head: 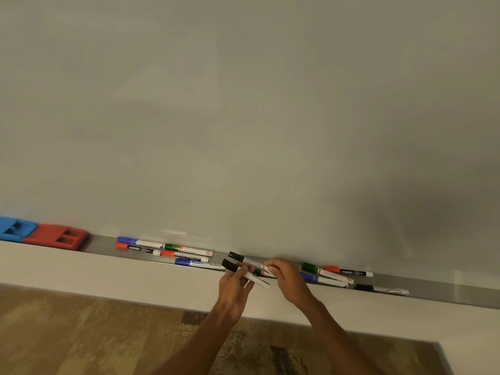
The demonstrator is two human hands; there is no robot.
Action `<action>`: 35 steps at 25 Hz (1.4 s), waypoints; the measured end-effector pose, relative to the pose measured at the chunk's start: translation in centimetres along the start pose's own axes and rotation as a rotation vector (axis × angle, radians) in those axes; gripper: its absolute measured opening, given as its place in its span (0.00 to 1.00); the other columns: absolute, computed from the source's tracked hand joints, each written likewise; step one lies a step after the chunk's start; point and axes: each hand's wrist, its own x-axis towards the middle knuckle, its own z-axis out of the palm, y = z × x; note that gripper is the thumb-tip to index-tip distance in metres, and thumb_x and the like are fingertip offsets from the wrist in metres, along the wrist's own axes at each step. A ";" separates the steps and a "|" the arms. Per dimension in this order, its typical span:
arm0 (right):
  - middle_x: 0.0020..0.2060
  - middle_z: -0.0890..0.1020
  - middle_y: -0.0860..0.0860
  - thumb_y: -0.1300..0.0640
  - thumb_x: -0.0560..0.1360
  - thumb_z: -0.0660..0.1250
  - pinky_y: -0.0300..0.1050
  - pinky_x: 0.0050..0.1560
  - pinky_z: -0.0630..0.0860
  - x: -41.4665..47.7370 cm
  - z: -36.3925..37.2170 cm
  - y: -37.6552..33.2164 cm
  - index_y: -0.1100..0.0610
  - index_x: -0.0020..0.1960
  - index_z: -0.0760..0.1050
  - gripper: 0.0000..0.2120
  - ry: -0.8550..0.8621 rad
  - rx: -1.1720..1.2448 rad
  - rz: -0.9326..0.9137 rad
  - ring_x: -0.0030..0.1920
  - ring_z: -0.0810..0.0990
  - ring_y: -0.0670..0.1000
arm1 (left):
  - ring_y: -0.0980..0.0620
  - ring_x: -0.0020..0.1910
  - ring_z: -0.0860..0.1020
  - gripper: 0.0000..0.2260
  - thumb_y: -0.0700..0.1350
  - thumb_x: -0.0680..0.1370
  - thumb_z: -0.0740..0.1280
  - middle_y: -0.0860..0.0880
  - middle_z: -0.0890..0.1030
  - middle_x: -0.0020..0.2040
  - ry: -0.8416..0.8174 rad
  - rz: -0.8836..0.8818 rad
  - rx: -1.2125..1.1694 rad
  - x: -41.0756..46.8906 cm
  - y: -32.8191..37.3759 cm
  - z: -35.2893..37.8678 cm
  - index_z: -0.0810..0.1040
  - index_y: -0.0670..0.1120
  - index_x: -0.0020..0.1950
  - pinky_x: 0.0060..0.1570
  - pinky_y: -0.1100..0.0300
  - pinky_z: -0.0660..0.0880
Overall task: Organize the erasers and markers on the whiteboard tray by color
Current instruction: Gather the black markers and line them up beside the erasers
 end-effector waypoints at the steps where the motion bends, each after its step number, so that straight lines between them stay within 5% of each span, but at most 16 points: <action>1: 0.49 0.82 0.54 0.56 0.78 0.60 0.35 0.49 0.75 -0.2 -0.1 0.1 0.56 0.54 0.77 0.09 -0.011 0.035 -0.001 0.49 0.80 0.48 | 0.42 0.50 0.79 0.10 0.33 0.78 0.61 0.37 0.79 0.50 -0.001 -0.002 0.006 -0.1 -0.1 0.2 0.74 0.35 0.58 0.53 0.47 0.76; 7: 0.50 0.82 0.54 0.56 0.78 0.60 0.29 0.45 0.74 -1.2 -0.4 0.3 0.56 0.55 0.77 0.10 -0.029 0.115 0.031 0.48 0.79 0.47 | 0.38 0.57 0.77 0.11 0.34 0.78 0.61 0.36 0.79 0.55 -0.024 0.010 0.002 -0.4 -0.5 0.5 0.75 0.36 0.59 0.60 0.44 0.72; 13: 0.53 0.81 0.56 0.56 0.79 0.59 0.28 0.46 0.71 -2.3 -0.7 0.7 0.58 0.58 0.77 0.12 -0.015 0.124 0.039 0.49 0.77 0.47 | 0.41 0.51 0.79 0.07 0.36 0.79 0.60 0.38 0.81 0.51 -0.051 0.046 0.074 -0.8 -1.4 1.2 0.78 0.38 0.52 0.52 0.49 0.75; 16: 0.55 0.80 0.56 0.57 0.79 0.59 0.26 0.46 0.69 -3.1 -1.5 1.3 0.59 0.60 0.75 0.13 0.002 0.129 0.074 0.53 0.77 0.49 | 0.39 0.53 0.78 0.09 0.36 0.80 0.59 0.37 0.80 0.53 -0.046 0.025 0.079 -0.8 -2.4 2.0 0.76 0.36 0.57 0.51 0.49 0.76; 20: 0.53 0.81 0.55 0.59 0.78 0.60 0.25 0.48 0.69 -4.4 -4.1 4.0 0.59 0.58 0.77 0.11 0.176 0.188 0.110 0.52 0.78 0.48 | 0.41 0.51 0.79 0.12 0.34 0.79 0.60 0.36 0.79 0.55 -0.022 -0.012 0.011 -0.7 -3.7 3.9 0.72 0.35 0.62 0.46 0.50 0.76; 24: 0.43 0.81 0.53 0.63 0.78 0.60 0.28 0.46 0.72 -6.2 -8.9 7.6 0.62 0.49 0.78 0.08 0.447 0.208 0.189 0.43 0.78 0.45 | 0.44 0.50 0.80 0.09 0.34 0.78 0.61 0.39 0.80 0.52 -0.049 -0.044 -0.002 -0.5 -4.8 5.9 0.74 0.37 0.57 0.45 0.50 0.78; 27: 0.40 0.82 0.57 0.67 0.76 0.58 0.45 0.44 0.76 -6.8 -12.0 11.5 0.62 0.44 0.79 0.11 0.582 0.016 0.286 0.41 0.78 0.53 | 0.44 0.50 0.79 0.06 0.34 0.78 0.61 0.40 0.80 0.49 -0.069 -0.069 0.027 -0.6 -5.5 7.1 0.76 0.38 0.50 0.50 0.48 0.77; 30: 0.44 0.81 0.59 0.68 0.72 0.58 0.52 0.48 0.76 -7.3 -13.8 14.5 0.59 0.46 0.79 0.13 0.504 -0.232 0.421 0.48 0.78 0.60 | 0.44 0.50 0.80 0.06 0.35 0.79 0.61 0.41 0.81 0.49 -0.080 -0.074 0.048 -0.3 -5.9 7.6 0.76 0.39 0.51 0.46 0.50 0.79; 35: 0.54 0.79 0.56 0.64 0.74 0.63 0.49 0.54 0.71 -7.6 -14.8 15.0 0.55 0.58 0.76 0.13 0.186 -0.402 0.430 0.57 0.76 0.57 | 0.45 0.51 0.80 0.06 0.35 0.79 0.60 0.40 0.81 0.50 -0.094 -0.087 0.059 0.2 -6.1 7.4 0.76 0.39 0.53 0.43 0.52 0.80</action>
